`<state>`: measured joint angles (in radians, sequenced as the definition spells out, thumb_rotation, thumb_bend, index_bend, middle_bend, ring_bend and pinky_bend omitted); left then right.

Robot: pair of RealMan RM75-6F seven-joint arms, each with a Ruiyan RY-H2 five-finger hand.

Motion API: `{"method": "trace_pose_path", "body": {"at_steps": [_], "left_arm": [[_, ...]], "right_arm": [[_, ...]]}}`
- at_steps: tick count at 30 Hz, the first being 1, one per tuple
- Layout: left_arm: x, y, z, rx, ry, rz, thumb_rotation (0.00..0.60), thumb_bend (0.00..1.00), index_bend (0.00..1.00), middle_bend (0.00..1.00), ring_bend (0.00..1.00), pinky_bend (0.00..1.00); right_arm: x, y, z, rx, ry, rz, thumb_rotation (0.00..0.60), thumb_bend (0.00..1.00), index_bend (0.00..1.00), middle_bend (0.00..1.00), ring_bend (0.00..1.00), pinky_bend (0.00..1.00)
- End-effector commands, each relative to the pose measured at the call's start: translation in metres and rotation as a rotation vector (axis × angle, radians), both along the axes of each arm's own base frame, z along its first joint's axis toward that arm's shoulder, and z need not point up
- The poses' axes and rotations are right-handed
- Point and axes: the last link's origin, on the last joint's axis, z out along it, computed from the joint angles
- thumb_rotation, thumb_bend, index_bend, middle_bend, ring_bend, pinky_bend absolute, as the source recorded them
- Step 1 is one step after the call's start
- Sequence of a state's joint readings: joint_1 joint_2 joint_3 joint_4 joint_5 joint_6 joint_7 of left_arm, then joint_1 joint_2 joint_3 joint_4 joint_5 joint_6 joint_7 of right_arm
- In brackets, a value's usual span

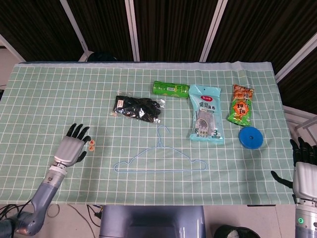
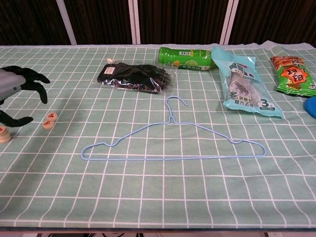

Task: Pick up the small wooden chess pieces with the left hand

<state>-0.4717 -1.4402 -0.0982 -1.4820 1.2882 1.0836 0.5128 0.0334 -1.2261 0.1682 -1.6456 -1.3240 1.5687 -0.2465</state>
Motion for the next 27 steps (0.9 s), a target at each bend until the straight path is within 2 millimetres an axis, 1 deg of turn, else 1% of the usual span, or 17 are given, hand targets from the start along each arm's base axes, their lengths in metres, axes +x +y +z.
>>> {"method": "trace_pose_path", "body": {"at_steps": [1, 5, 9, 16, 27], "left_arm": [[0.004, 0.006, -0.005, -0.003, 0.008, 0.011, 0.600, 0.32, 0.36, 0.10, 0.00, 0.02], [-0.001, 0.010, -0.008, 0.000, 0.022, 0.043, 0.600, 0.32, 0.35, 0.10, 0.00, 0.02], [-0.005, 0.016, -0.011, 0.002, 0.027, 0.066, 0.600, 0.28, 0.34, 0.10, 0.00, 0.02], [-0.007, 0.028, -0.019, -0.007, 0.039, 0.082, 0.600, 0.25, 0.32, 0.10, 0.00, 0.02], [-0.007, 0.027, -0.027, -0.008, 0.048, 0.074, 0.600, 0.24, 0.31, 0.10, 0.00, 0.02]], "right_arm": [[0.000, 0.000, 0.000, 0.000, -0.002, -0.003, 0.600, 0.20, 0.09, 0.03, 0.06, 0.00], [-0.001, 0.000, 0.000, -0.001, -0.004, -0.003, 0.600, 0.20, 0.09, 0.03, 0.06, 0.00], [-0.001, 0.000, 0.000, -0.001, -0.004, -0.005, 0.600, 0.20, 0.09, 0.03, 0.06, 0.00], [-0.001, 0.000, 0.000, -0.001, -0.003, -0.009, 0.600, 0.20, 0.09, 0.03, 0.06, 0.00], [-0.002, 0.000, 0.001, -0.002, -0.003, -0.017, 0.600, 0.21, 0.10, 0.03, 0.06, 0.00]]}}
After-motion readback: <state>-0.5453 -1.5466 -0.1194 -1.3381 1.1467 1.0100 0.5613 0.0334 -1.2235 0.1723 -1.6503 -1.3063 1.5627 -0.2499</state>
